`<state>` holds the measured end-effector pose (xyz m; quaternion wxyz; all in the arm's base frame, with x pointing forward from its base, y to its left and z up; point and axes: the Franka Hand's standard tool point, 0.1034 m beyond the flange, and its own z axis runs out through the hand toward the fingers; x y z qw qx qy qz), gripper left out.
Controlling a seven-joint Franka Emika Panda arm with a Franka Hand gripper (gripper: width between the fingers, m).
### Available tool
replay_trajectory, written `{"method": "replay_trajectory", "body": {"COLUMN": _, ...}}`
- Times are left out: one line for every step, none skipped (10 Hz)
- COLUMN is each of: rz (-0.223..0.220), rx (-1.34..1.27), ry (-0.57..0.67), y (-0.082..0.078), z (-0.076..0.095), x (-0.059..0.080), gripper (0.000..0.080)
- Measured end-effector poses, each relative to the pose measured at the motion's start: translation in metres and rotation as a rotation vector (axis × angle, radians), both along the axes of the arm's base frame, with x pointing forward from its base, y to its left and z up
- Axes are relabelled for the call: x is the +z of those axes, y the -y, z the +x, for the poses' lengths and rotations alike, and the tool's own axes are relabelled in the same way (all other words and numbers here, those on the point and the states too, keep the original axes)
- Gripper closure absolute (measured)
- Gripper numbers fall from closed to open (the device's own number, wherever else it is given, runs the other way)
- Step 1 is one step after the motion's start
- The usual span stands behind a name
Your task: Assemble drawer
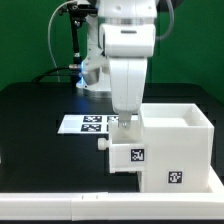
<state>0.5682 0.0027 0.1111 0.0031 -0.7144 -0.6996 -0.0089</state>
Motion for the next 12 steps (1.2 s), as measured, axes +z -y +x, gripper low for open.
{"method": "replay_trajectory", "body": {"rz": 0.039, "rx": 0.006, "ry": 0.011, "y": 0.016, "z": 0.009, "x": 0.001, "gripper": 0.017}}
{"method": "replay_trajectory", "body": {"rz": 0.075, "rx": 0.016, "ry": 0.013, "y": 0.034, "z": 0.014, "x": -0.006, "gripper": 0.0153}}
{"method": "replay_trajectory", "body": {"rz": 0.119, "rx": 0.021, "ry": 0.019, "y": 0.051, "z": 0.019, "x": -0.014, "gripper": 0.0151}}
{"method": "replay_trajectory", "body": {"rz": 0.149, "rx": 0.026, "ry": 0.018, "y": 0.065, "z": 0.019, "x": -0.022, "gripper": 0.0151}}
{"method": "replay_trajectory", "body": {"rz": 0.186, "rx": 0.001, "ry": 0.007, "y": 0.073, "z": 0.012, "x": -0.03, "gripper": 0.0151}}
{"method": "replay_trajectory", "body": {"rz": 0.203, "rx": -0.013, "ry": -0.001, "y": 0.071, "z": 0.007, "x": -0.033, "gripper": 0.0151}}
{"method": "replay_trajectory", "body": {"rz": 0.206, "rx": -0.034, "ry": -0.003, "y": 0.063, "z": 0.007, "x": -0.035, "gripper": 0.0151}}
{"method": "replay_trajectory", "body": {"rz": 0.213, "rx": -0.049, "ry": -0.012, "y": 0.052, "z": 0.006, "x": -0.038, "gripper": 0.0151}}
{"method": "replay_trajectory", "body": {"rz": 0.22, "rx": -0.067, "ry": -0.019, "y": 0.041, "z": 0.005, "x": -0.04, "gripper": 0.0151}}
{"method": "replay_trajectory", "body": {"rz": 0.224, "rx": -0.092, "ry": -0.014, "y": 0.031, "z": 0.004, "x": -0.041, "gripper": 0.0151}}
{"method": "replay_trajectory", "body": {"rz": 0.23, "rx": -0.103, "ry": -0.013, "y": 0.017, "z": 0.0, "x": -0.045, "gripper": 0.0151}}
{"method": "replay_trajectory", "body": {"rz": 0.227, "rx": -0.11, "ry": -0.009, "y": 0.014, "z": -0.004, "x": -0.047, "gripper": 0.0151}}
